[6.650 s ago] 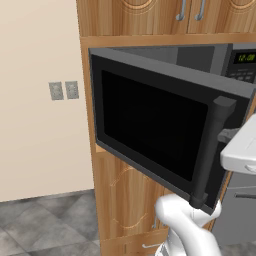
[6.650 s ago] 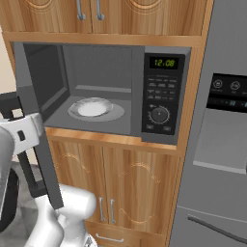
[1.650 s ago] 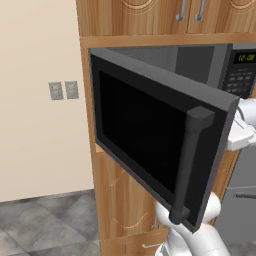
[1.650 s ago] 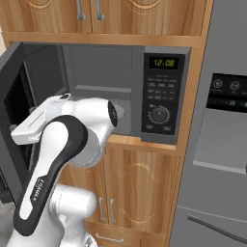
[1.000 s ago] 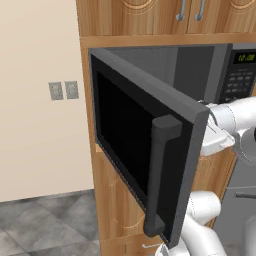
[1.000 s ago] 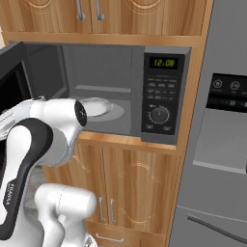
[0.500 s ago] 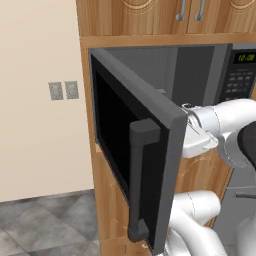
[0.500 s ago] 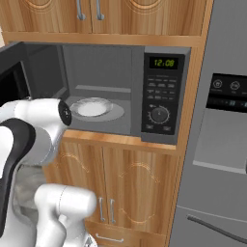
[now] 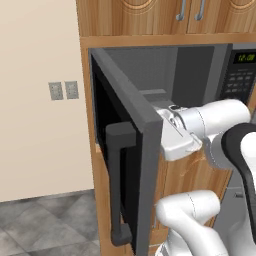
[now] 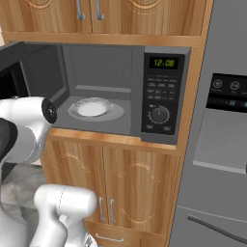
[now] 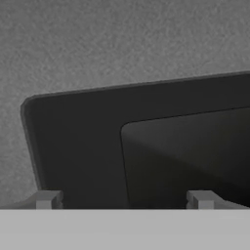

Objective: Pick the eggplant from the counter and place it in the microwave. Then turn on the microwave.

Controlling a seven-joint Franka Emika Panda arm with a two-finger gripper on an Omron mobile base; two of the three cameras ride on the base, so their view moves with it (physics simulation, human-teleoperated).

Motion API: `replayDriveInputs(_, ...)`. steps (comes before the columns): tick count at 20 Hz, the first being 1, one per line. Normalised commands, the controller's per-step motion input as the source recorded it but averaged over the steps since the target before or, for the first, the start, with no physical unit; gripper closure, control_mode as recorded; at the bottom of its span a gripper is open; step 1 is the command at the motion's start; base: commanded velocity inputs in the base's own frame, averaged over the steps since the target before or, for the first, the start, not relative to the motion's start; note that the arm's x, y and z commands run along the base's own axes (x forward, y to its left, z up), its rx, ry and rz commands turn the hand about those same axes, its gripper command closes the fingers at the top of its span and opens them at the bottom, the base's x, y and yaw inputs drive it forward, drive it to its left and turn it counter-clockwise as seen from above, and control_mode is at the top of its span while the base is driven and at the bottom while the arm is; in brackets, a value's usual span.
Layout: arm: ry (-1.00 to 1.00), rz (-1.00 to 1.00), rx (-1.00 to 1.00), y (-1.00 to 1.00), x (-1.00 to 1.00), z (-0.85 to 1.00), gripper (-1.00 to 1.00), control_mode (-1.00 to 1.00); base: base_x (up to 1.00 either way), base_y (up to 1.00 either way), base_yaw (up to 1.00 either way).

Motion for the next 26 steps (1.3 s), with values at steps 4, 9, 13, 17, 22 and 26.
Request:
replayDriveInputs(4,0.00,0.00,-0.02,0.24,0.00,0.00,-1.00,-1.00,0.00,0.00,0.00)
replayDriveInputs(9,0.00,0.00,-0.03,0.28,0.03,0.00,-1.00,-1.00,0.00,0.00,0.00)
replayDriveInputs(13,0.00,0.00,-0.03,0.28,0.15,0.00,-1.00,-1.00,0.00,0.00,0.00)
replayDriveInputs(17,0.00,0.00,-0.02,0.25,0.13,0.00,-1.00,-1.00,0.00,0.00,0.00)
replayDriveInputs(22,0.00,0.00,-0.01,0.15,0.10,0.00,-1.00,-1.00,0.00,0.00,0.00)
replayDriveInputs(26,-0.03,0.00,0.00,-0.28,-0.03,0.00,-1.00,-1.00,0.00,0.00,0.00)
